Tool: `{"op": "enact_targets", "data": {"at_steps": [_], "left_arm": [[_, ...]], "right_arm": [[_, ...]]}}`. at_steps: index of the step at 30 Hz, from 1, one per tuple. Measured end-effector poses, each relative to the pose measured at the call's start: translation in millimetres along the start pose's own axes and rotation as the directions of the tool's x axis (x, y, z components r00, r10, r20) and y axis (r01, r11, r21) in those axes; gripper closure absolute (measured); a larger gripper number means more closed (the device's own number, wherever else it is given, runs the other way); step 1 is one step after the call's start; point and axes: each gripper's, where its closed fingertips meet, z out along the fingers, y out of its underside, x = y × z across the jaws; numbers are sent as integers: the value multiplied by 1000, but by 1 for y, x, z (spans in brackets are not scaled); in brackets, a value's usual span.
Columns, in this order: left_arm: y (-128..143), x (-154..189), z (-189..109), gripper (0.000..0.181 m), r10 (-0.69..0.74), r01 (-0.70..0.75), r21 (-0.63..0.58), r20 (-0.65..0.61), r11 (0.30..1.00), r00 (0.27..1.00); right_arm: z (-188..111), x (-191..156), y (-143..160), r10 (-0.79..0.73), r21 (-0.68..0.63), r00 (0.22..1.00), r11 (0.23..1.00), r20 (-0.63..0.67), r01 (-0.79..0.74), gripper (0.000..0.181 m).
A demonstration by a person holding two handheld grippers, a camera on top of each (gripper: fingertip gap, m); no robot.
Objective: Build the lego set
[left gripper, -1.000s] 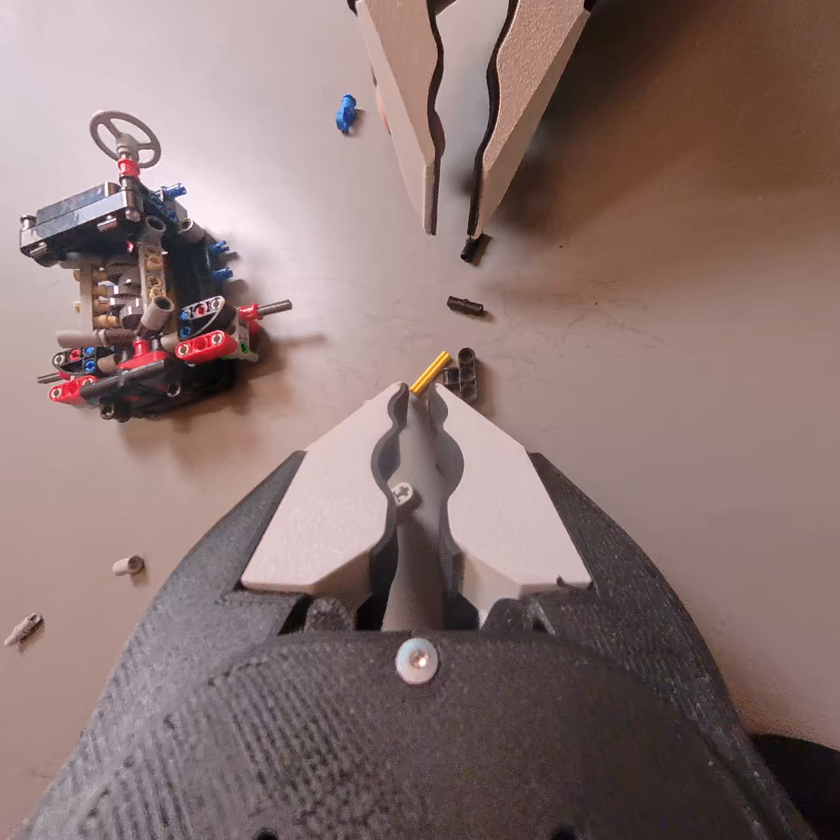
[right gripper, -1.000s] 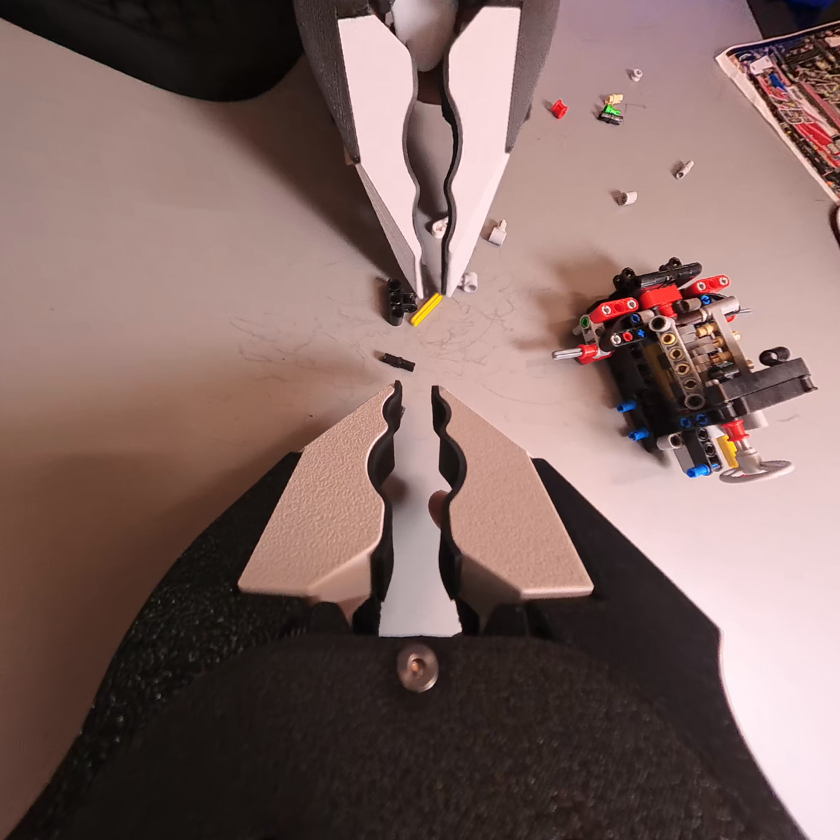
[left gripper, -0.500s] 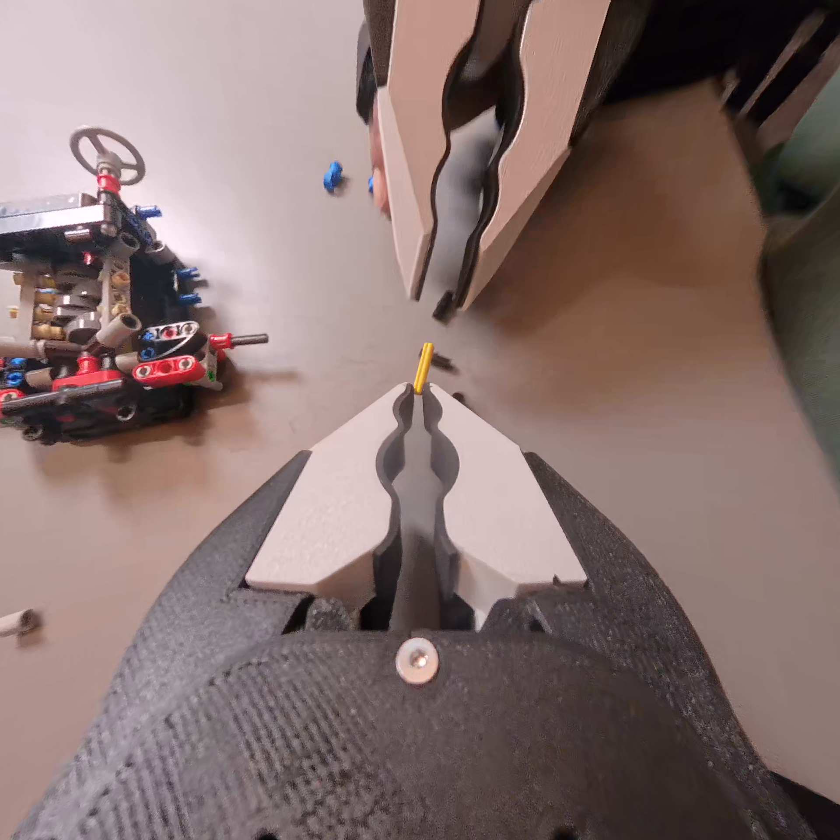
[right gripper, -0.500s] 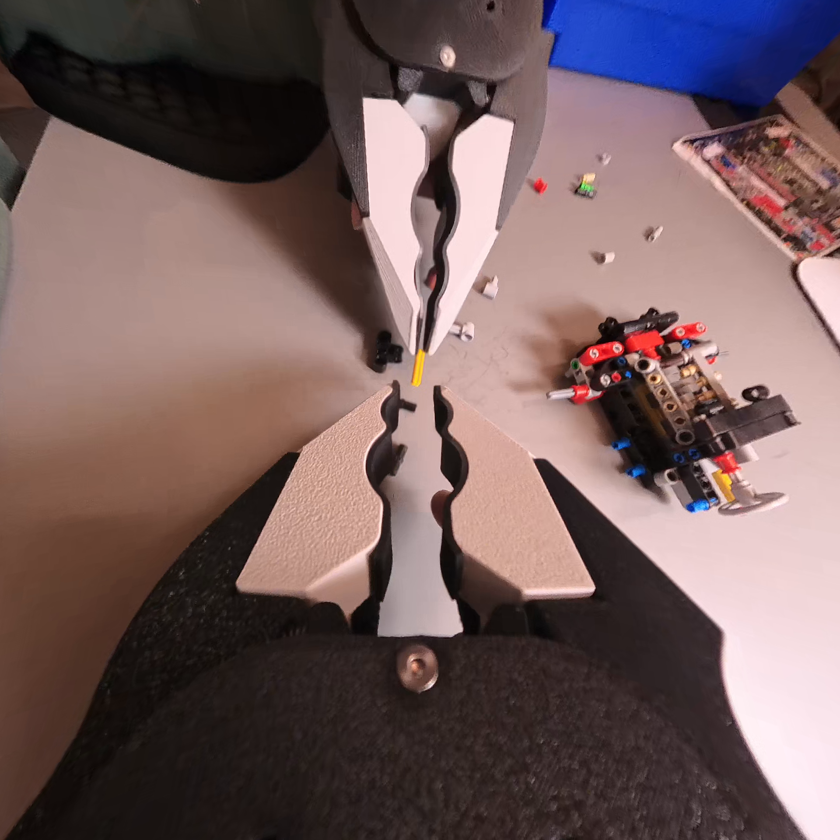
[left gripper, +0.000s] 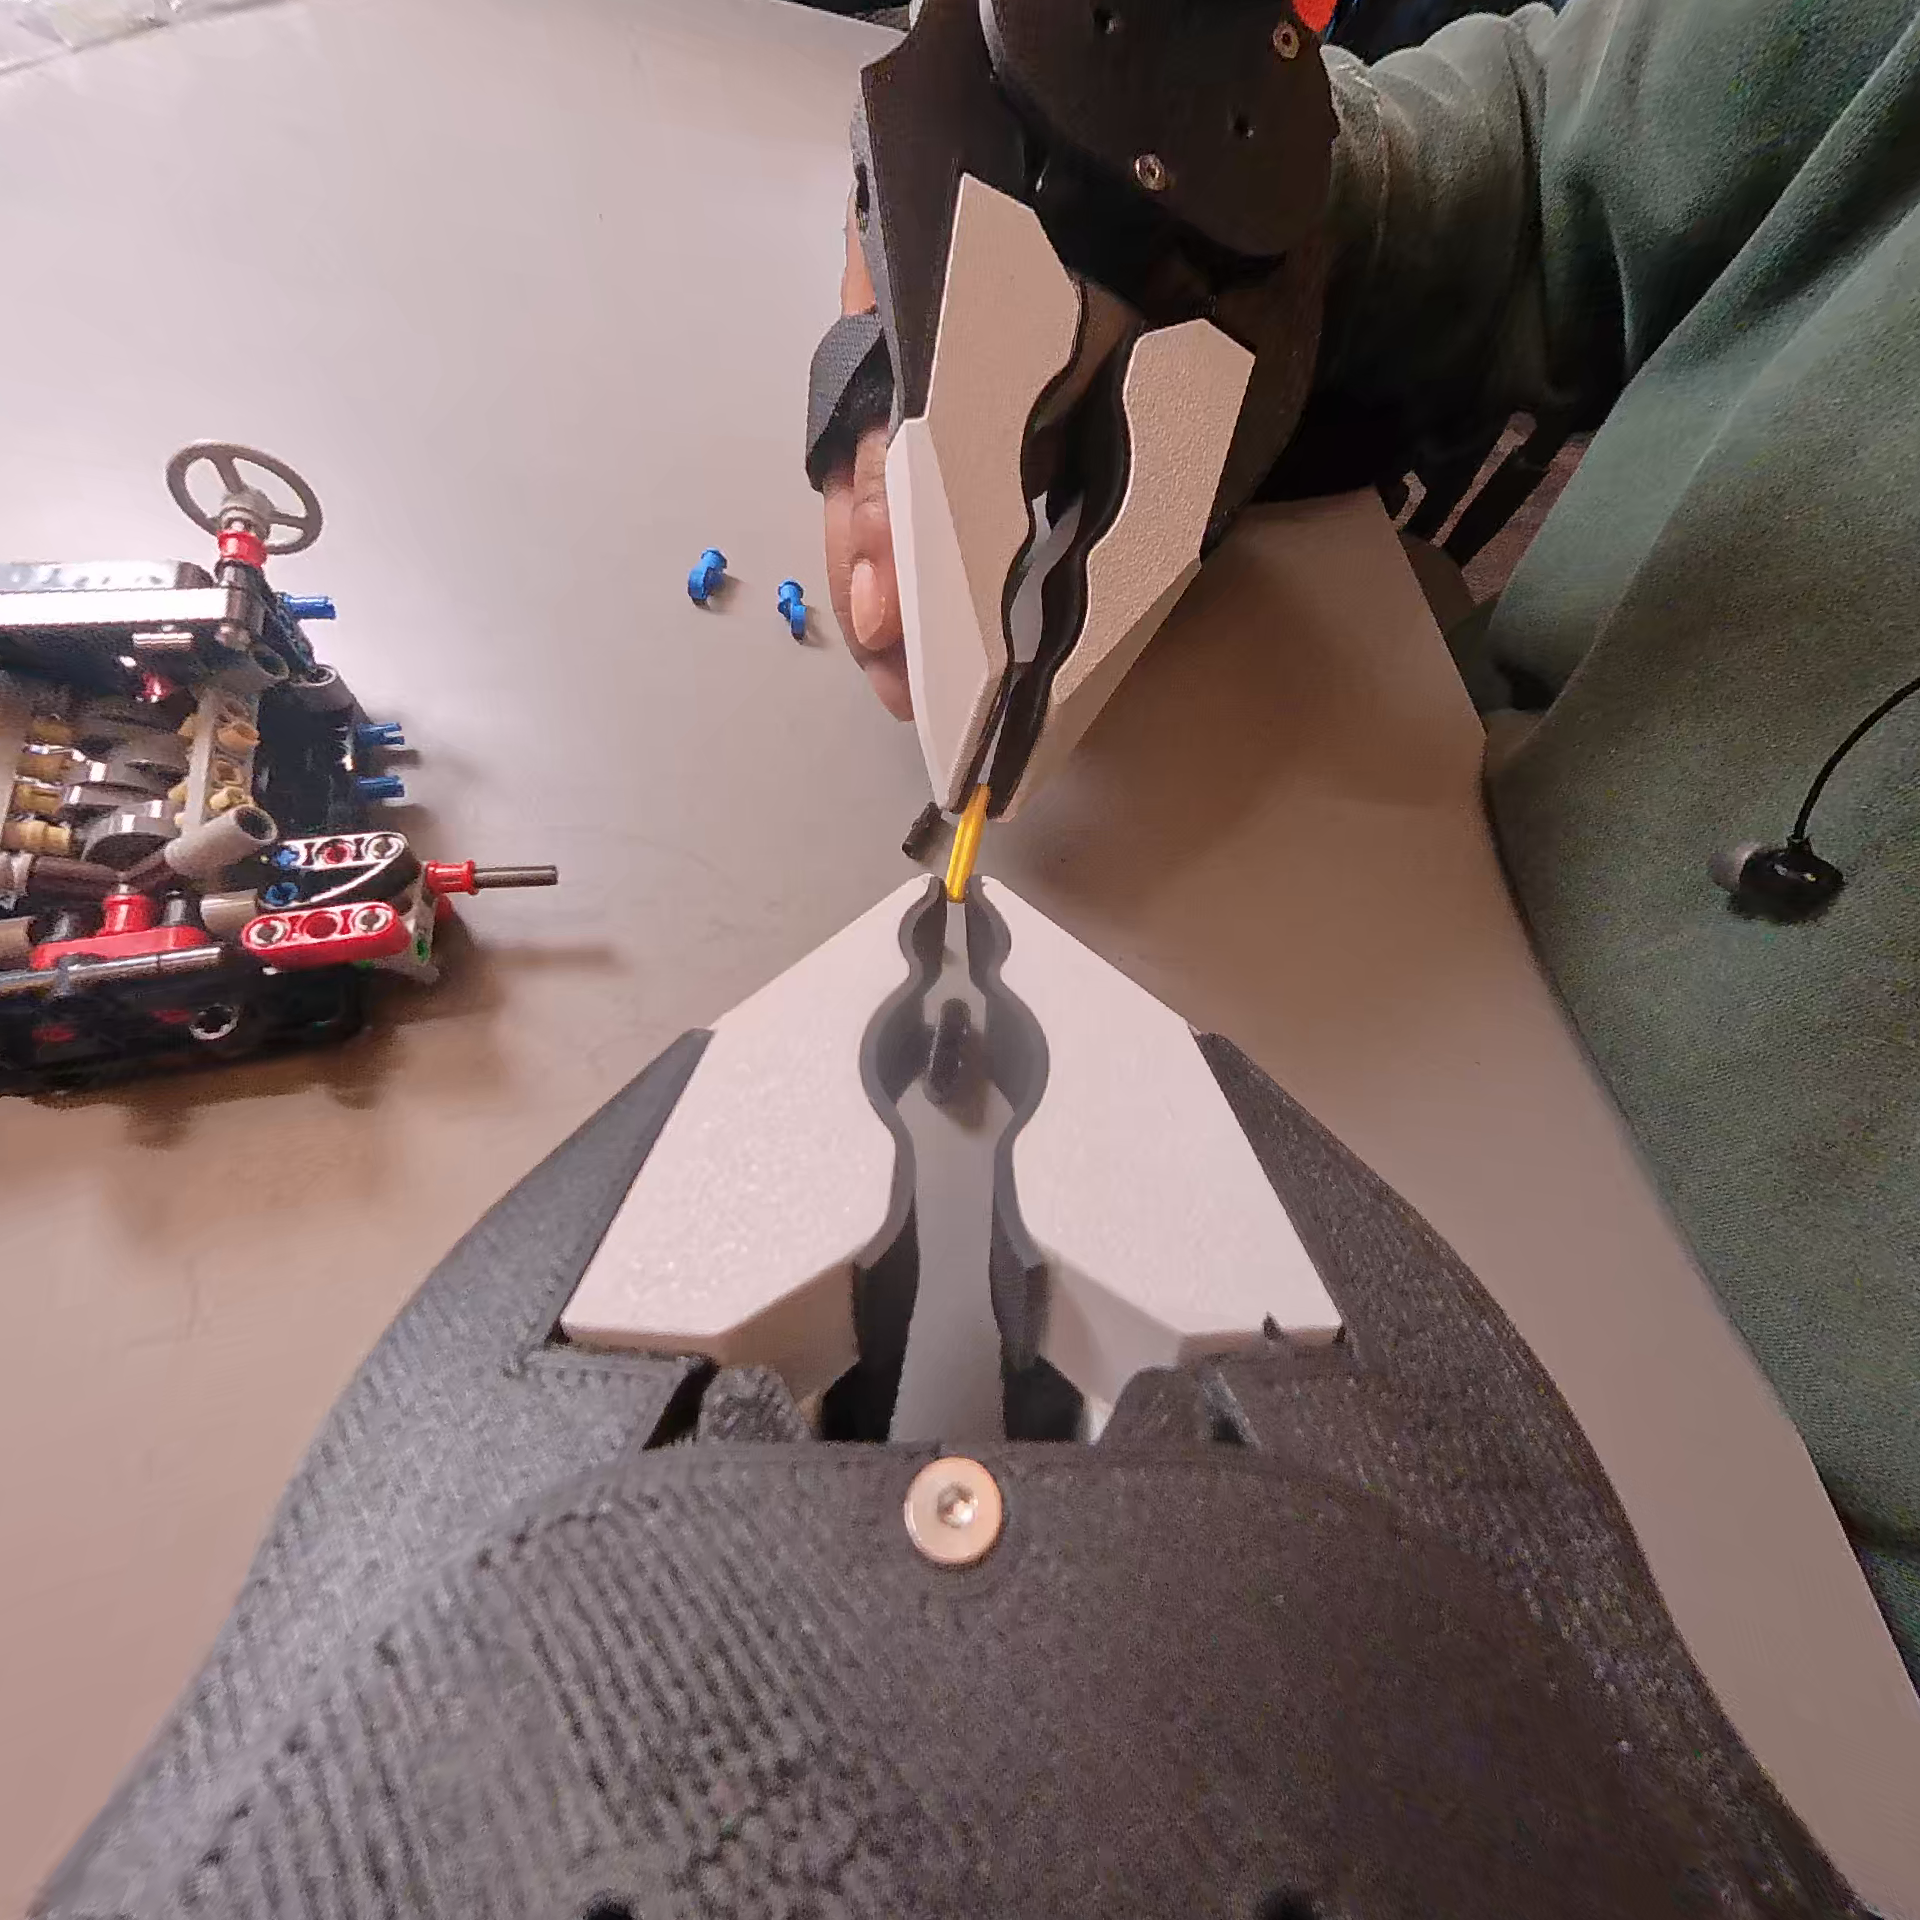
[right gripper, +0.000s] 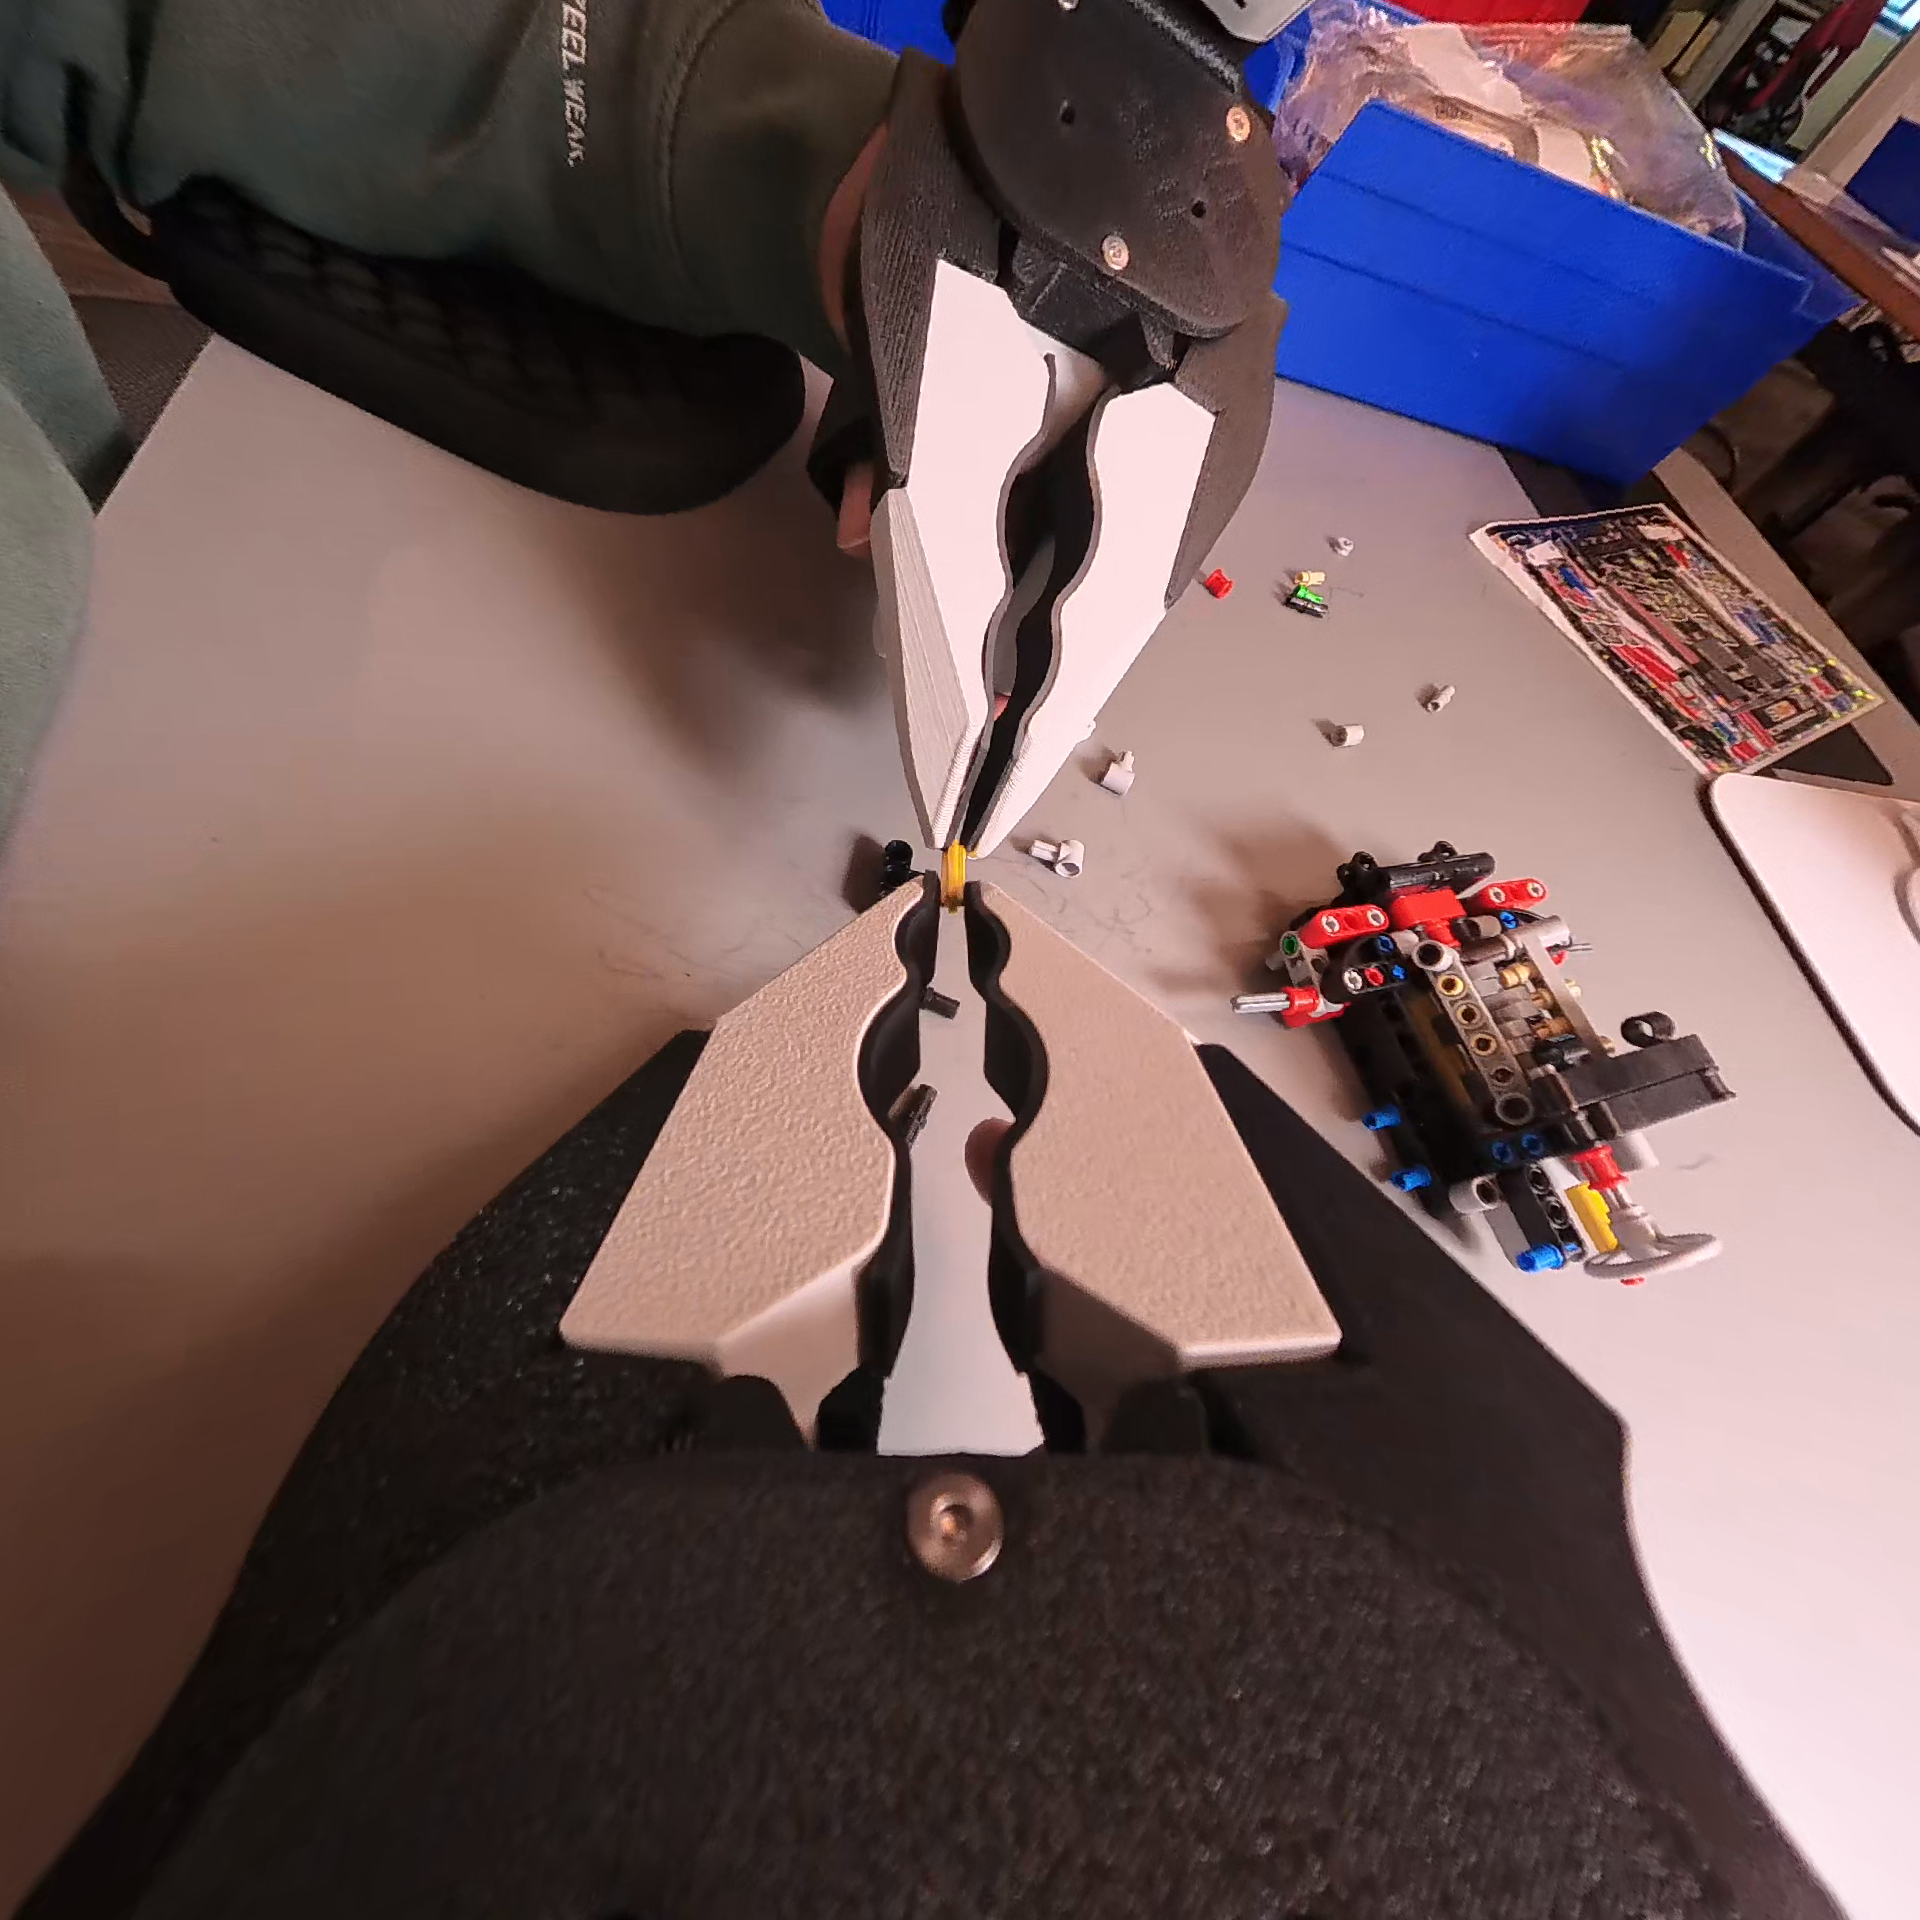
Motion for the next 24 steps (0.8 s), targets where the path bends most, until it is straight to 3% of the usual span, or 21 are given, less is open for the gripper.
{"op": "enact_targets", "data": {"at_steps": [3,5,7,15,19,24], "left_arm": [[-3,-2,-3,175,10,-11,16,28,1000,1000],[2,-6,-7,154,39,-37,-21,67,999,997],[12,-1,-9,149,55,-51,-66,64,997,996],[49,-4,3,155,157,-117,-269,133,956,979],[49,-5,4,174,174,-128,-279,149,952,973],[40,-8,3,175,198,-153,-231,186,961,962]], "right_arm": [[-3,2,-2,16,12,1000,1000,1,-16,178],[-7,4,-3,40,23,999,999,14,-40,178],[-14,9,-3,62,34,998,997,15,-62,178],[-26,16,-3,117,72,992,990,35,-120,178],[-28,17,-3,115,74,993,990,25,-117,178],[-35,22,-8,121,106,993,987,3,-120,178]]}}
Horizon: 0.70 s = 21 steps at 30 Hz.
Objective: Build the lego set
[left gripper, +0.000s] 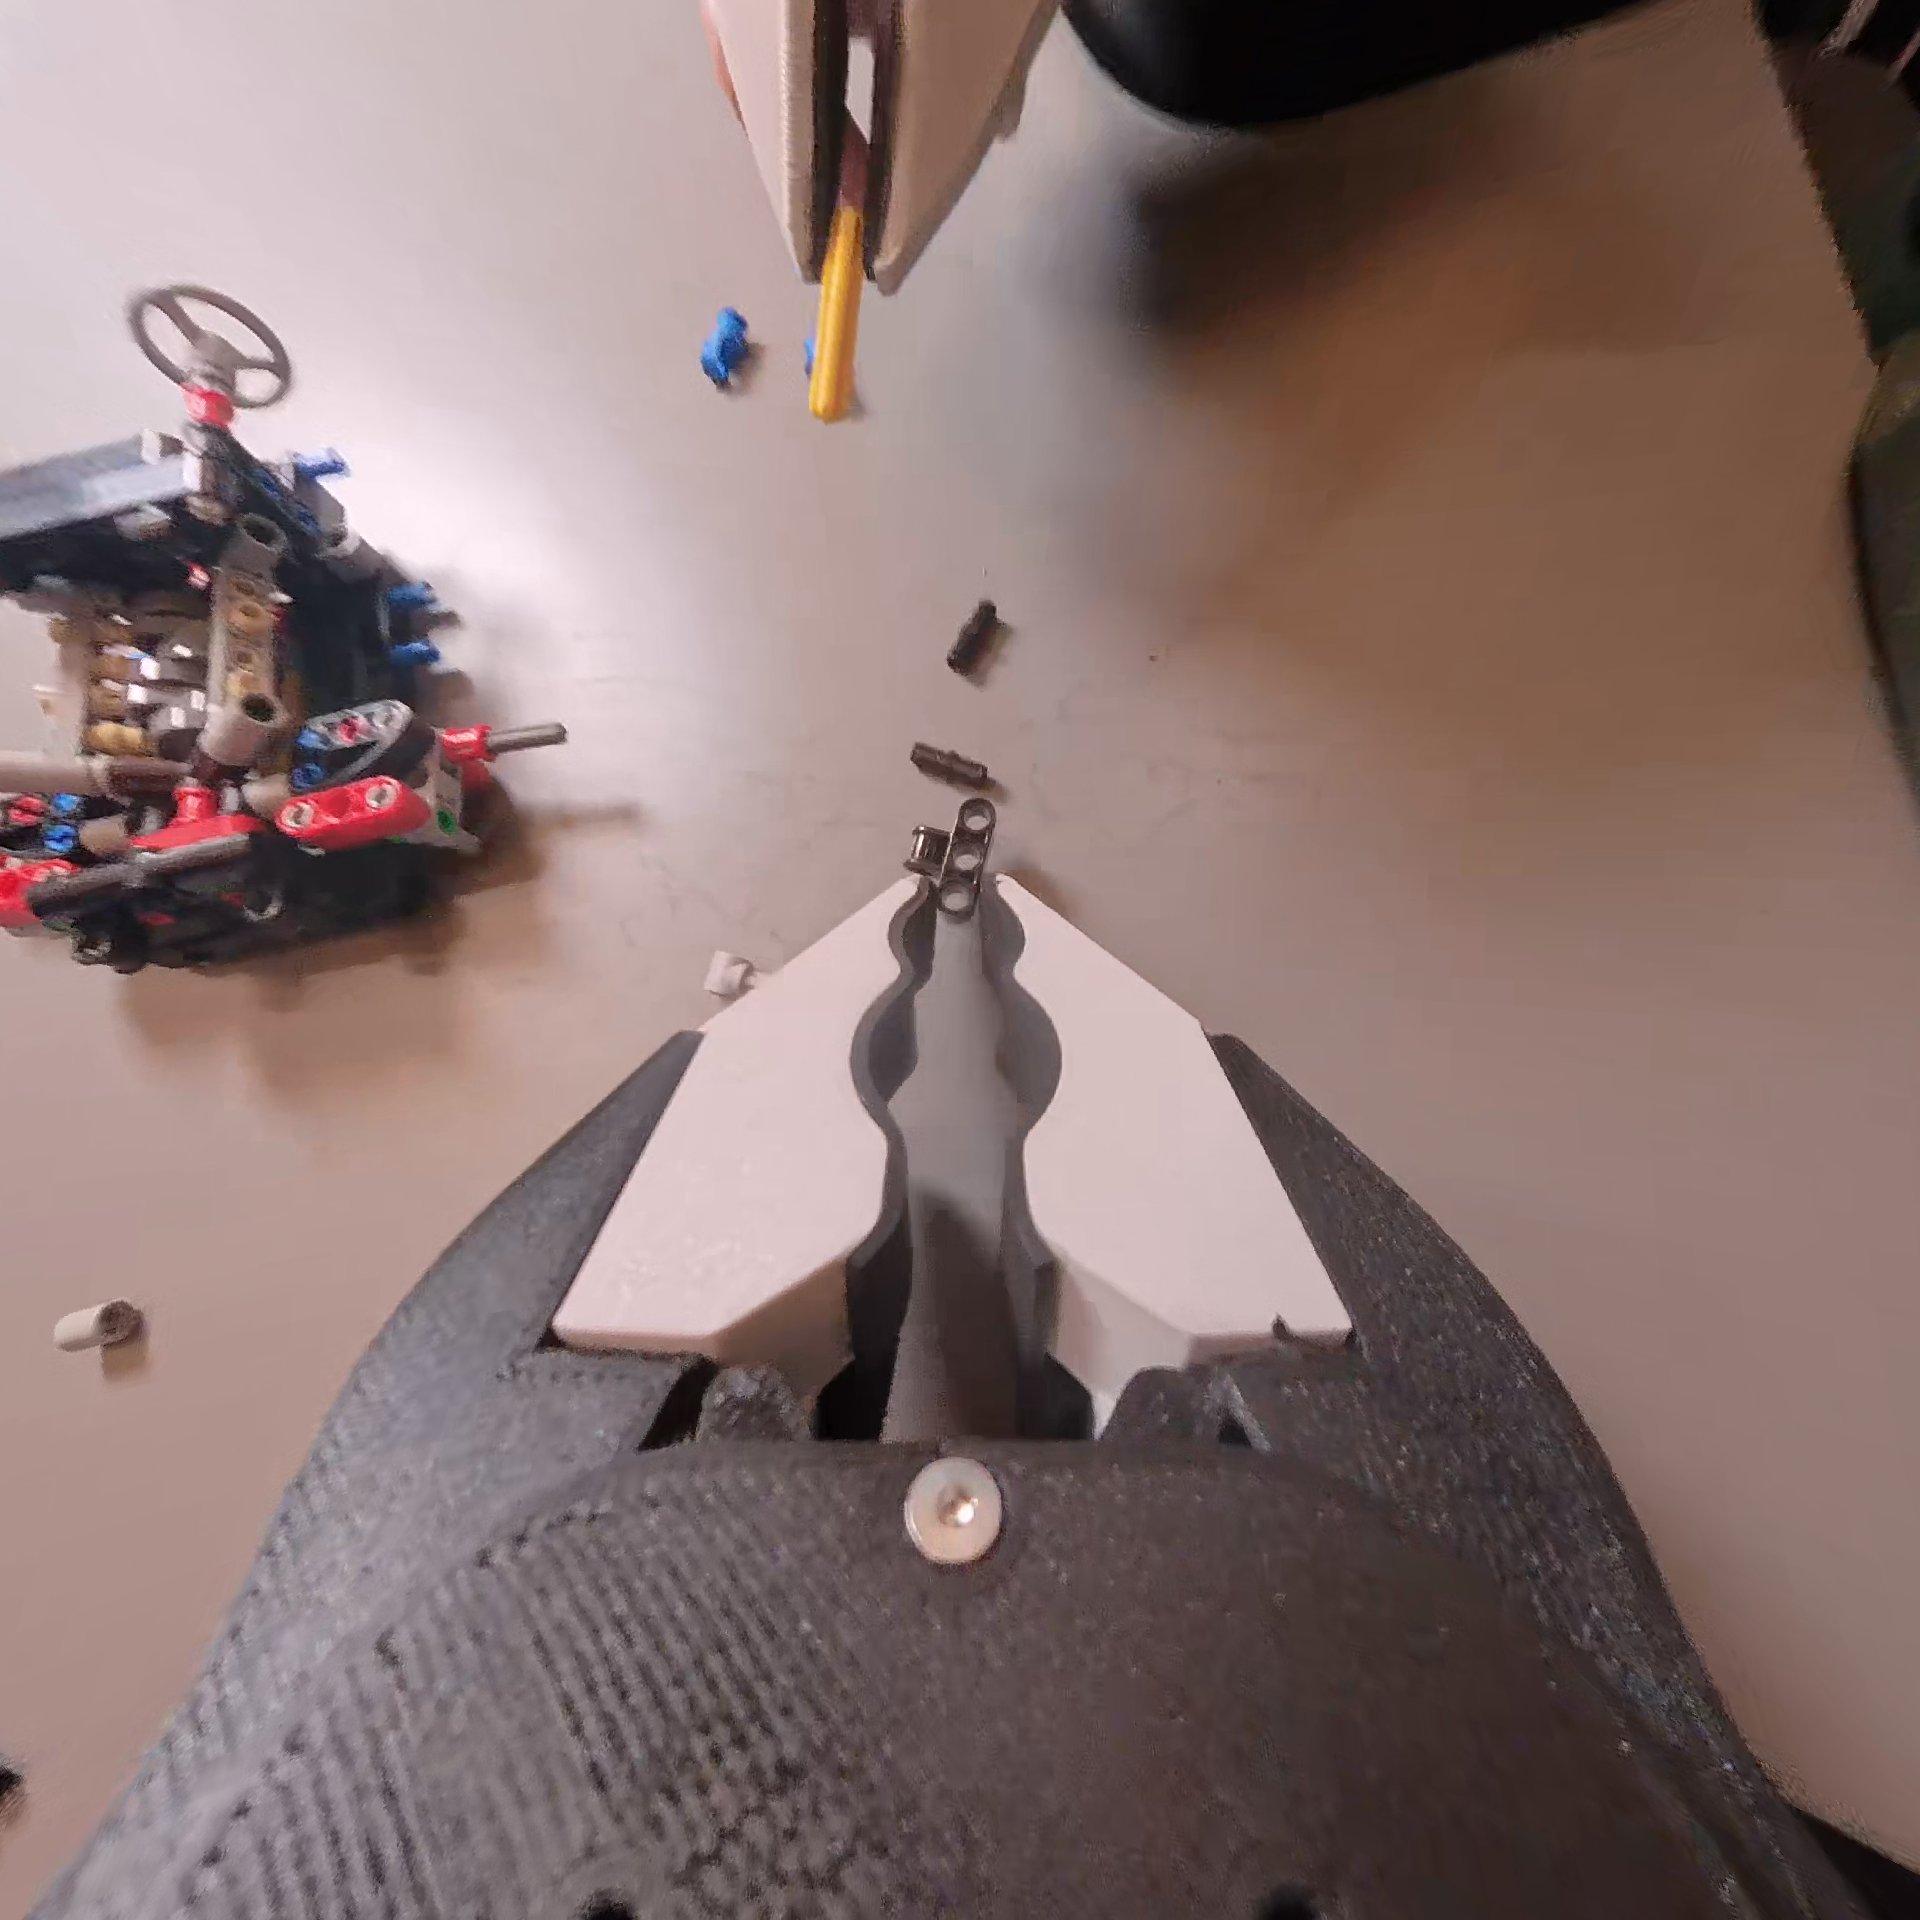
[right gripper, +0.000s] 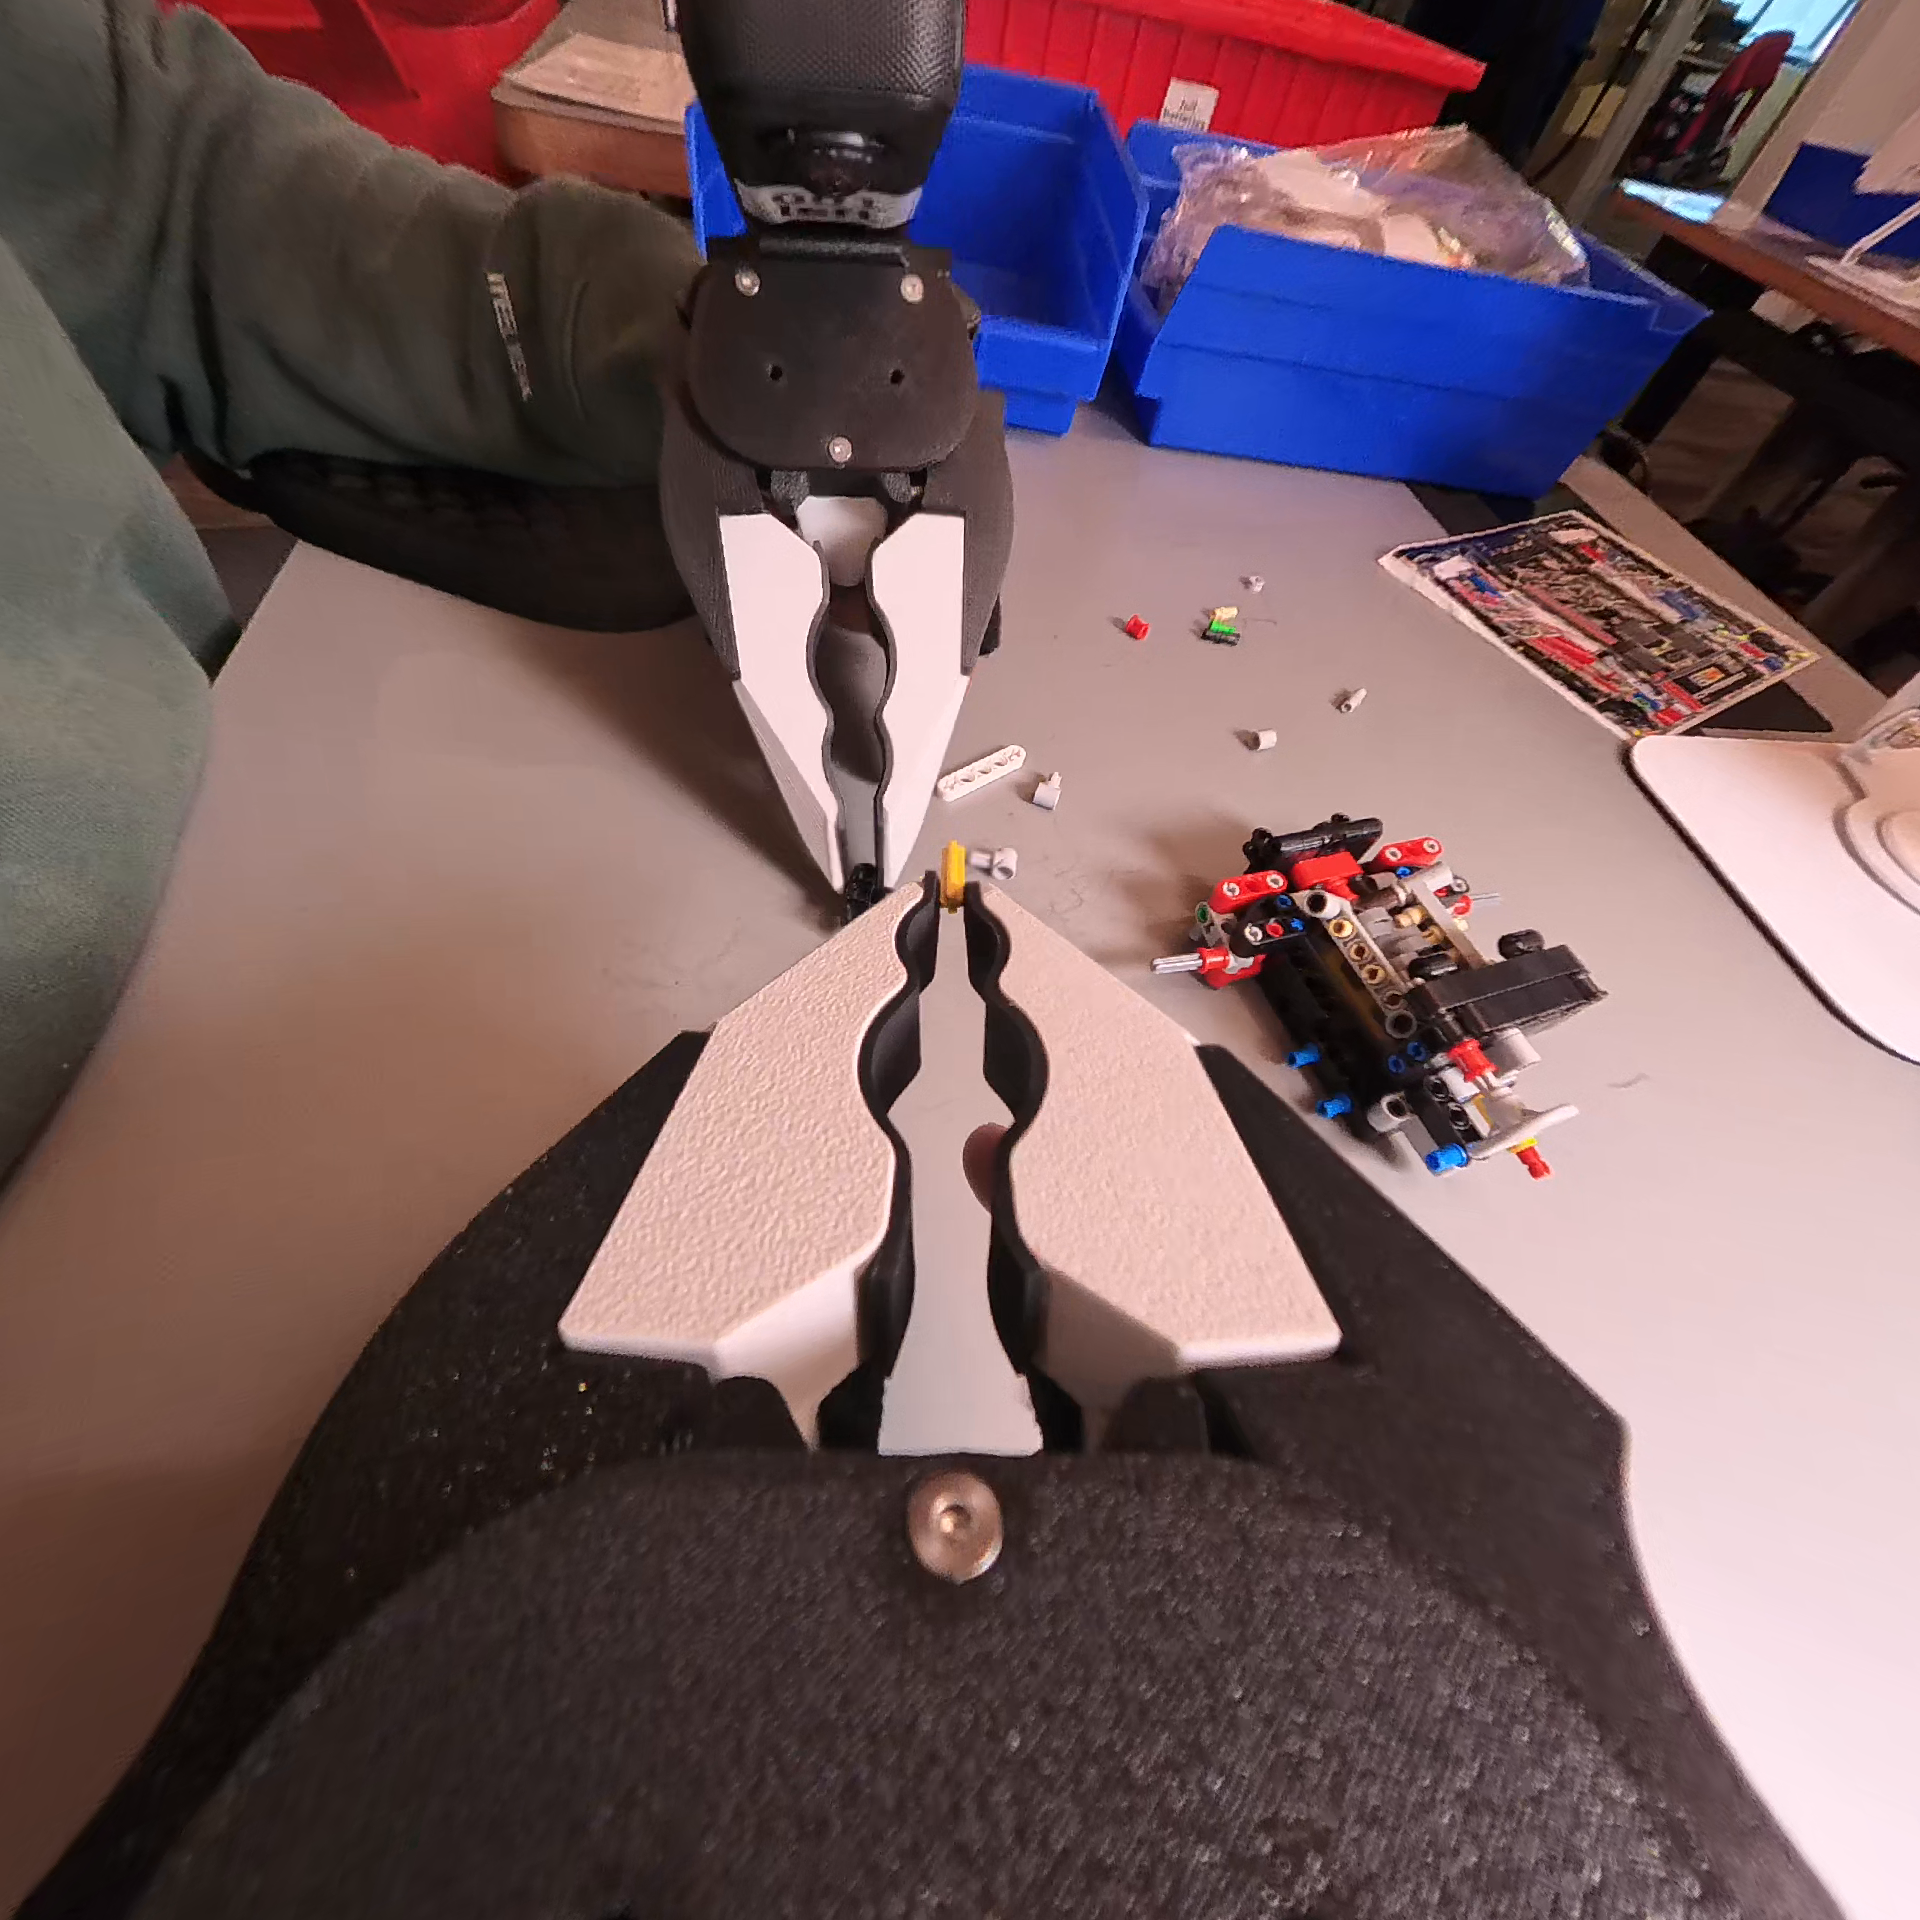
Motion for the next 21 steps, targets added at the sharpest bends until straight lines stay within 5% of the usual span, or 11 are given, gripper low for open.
{"op": "enact_targets", "data": {"at_steps": [6,11,21], "left_arm": [[-42,-28,-28,175,-15,-32,243,188,969,982],[-61,-39,-44,175,73,-198,282,399,939,914],[-70,-28,-43,175,138,-277,295,416,914,899]], "right_arm": [[-14,13,-20,45,115,997,993,-61,-38,178],[-13,20,-25,142,152,986,980,-81,-129,178],[5,14,-28,285,163,958,947,-34,-276,178]]}}
